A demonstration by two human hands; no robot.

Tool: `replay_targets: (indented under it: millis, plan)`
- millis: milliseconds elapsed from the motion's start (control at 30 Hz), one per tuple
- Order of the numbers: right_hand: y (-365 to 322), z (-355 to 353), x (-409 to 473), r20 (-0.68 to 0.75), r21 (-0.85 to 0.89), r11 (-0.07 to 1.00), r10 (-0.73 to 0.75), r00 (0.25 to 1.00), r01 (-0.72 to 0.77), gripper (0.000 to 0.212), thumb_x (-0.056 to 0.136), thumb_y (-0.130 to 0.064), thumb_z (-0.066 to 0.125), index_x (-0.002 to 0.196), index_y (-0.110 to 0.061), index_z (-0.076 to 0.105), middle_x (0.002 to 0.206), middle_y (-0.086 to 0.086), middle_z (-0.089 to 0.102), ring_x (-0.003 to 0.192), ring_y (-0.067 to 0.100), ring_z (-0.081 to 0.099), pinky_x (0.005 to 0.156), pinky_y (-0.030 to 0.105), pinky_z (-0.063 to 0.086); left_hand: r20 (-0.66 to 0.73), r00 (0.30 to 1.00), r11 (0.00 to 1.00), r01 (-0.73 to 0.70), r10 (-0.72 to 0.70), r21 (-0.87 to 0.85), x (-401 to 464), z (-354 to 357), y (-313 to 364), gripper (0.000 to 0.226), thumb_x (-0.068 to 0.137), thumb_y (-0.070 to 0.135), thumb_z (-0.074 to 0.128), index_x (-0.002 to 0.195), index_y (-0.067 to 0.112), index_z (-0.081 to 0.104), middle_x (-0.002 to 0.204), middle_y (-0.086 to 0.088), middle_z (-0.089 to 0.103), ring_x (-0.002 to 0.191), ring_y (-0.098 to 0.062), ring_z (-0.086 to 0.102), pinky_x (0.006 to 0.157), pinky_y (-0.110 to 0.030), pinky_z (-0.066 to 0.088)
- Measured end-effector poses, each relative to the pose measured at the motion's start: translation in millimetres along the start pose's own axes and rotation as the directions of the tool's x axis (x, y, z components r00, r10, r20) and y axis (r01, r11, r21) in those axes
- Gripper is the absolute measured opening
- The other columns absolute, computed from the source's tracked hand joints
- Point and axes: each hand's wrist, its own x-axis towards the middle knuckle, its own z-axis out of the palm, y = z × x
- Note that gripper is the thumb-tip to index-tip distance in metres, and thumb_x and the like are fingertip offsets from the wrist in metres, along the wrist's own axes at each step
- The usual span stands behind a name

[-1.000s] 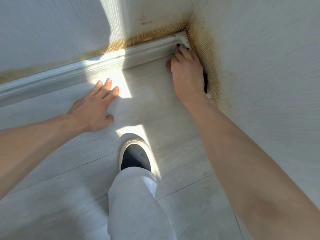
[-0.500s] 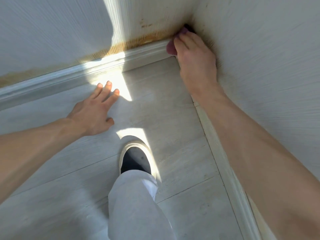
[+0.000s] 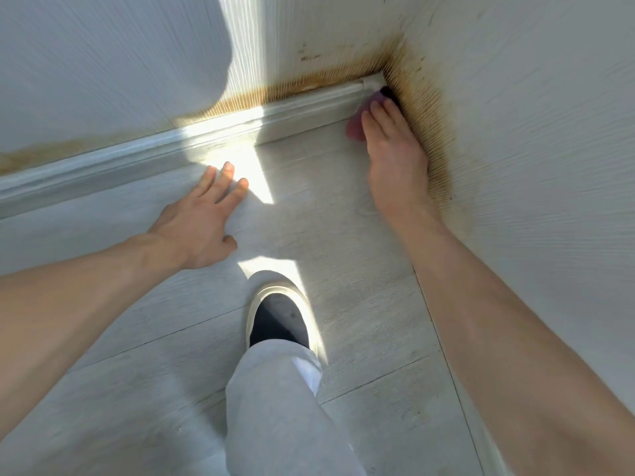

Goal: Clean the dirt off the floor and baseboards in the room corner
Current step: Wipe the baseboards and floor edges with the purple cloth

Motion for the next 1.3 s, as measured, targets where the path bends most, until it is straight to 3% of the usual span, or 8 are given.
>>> replay_targets:
  millis: [167,367,567,767,867,1033,1233,1300]
  plan:
    - [6,3,-4,0.102,-0.119,0.992,-0.026,0.994,0.038,0.063,0.093,-0.004,0.016,0.148,0.008,0.044,0.157,0.022,0.042,0.151,0.034,0.033,0.126,0.042,0.025,0.003,1.000,1.000,-0.012,0.012,0.000,1,-3,-1,0.097,0.092,0.036,0.061,0.163,0.034,-0.005,0.169,0.009,-0.023,0.158,-0.018,-0.014,0.110,-0.051,0.044]
    - [14,7,-97,0.333,-0.186,0.959,-0.144,0.932,0.215,0.054,0.088,-0.003,0.028,0.128,0.012,0.062,0.136,0.027,0.062,0.130,0.039,0.058,0.113,0.048,0.042,0.033,0.999,1.000,0.004,-0.004,-0.008,-2,-3,2,0.098,0.092,0.036,0.060,0.162,0.033,-0.008,0.168,0.009,-0.027,0.157,-0.019,-0.018,0.103,-0.047,0.047]
    - [18,-3,20,0.372,-0.348,0.826,-0.313,0.874,0.443,0.049,0.087,-0.006,0.030,0.111,0.015,0.068,0.119,0.033,0.067,0.123,0.046,0.060,0.108,0.052,0.046,0.051,0.998,1.000,0.031,-0.031,0.003,-4,-6,8,0.100,0.095,0.041,0.059,0.163,0.030,-0.014,0.166,0.006,-0.032,0.156,-0.020,-0.023,0.113,-0.046,0.040]
    - [19,-9,-7,0.493,-0.425,0.688,-0.369,0.788,0.588,0.065,0.093,-0.011,0.015,0.149,0.009,0.040,0.154,0.028,0.044,0.148,0.039,0.037,0.123,0.044,0.025,0.091,0.996,0.998,0.006,0.000,-0.061,-1,-18,2,0.094,0.098,0.040,0.059,0.164,0.030,-0.007,0.168,0.006,-0.026,0.157,-0.019,-0.017,0.125,-0.043,0.025]
    - [17,-29,-7,0.573,-0.377,0.623,-0.424,0.701,0.686,0.058,0.095,-0.007,0.029,0.150,0.004,0.041,0.156,0.022,0.044,0.149,0.034,0.035,0.122,0.041,0.027,0.117,0.993,0.995,0.008,0.004,-0.102,-1,-21,-1,0.090,0.099,0.040,0.057,0.164,0.029,-0.002,0.169,0.005,-0.024,0.158,-0.019,-0.015,0.127,-0.041,0.020]
    - [5,-25,67,0.516,-0.470,0.559,-0.454,0.726,0.683,0.032,0.089,-0.006,0.059,0.120,-0.002,0.066,0.118,0.015,0.068,0.113,0.033,0.064,0.098,0.041,0.052,0.120,0.993,0.992,0.001,0.014,-0.127,1,-19,0,0.090,0.098,0.040,0.058,0.164,0.028,-0.002,0.170,0.004,-0.023,0.158,-0.020,-0.015,0.127,-0.042,0.018]
    - [5,-5,24,0.601,-0.443,0.685,-0.252,0.758,0.579,0.043,0.086,0.001,0.038,0.116,0.011,0.066,0.106,0.026,0.070,0.098,0.038,0.069,0.097,0.046,0.055,0.123,0.991,0.985,-0.022,0.043,-0.172,2,-20,-6,0.089,0.098,0.038,0.058,0.164,0.029,0.000,0.169,0.005,-0.024,0.157,-0.019,-0.017,0.128,-0.042,0.016]
    - [10,-8,7,0.609,-0.435,0.652,-0.294,0.736,0.621,0.031,0.081,0.001,0.055,0.105,0.008,0.072,0.097,0.023,0.073,0.089,0.035,0.072,0.087,0.041,0.059,0.124,0.991,0.984,-0.028,0.050,-0.177,4,-21,-8,0.088,0.098,0.038,0.058,0.165,0.029,0.000,0.169,0.005,-0.024,0.157,-0.018,-0.017,0.128,-0.042,0.017]
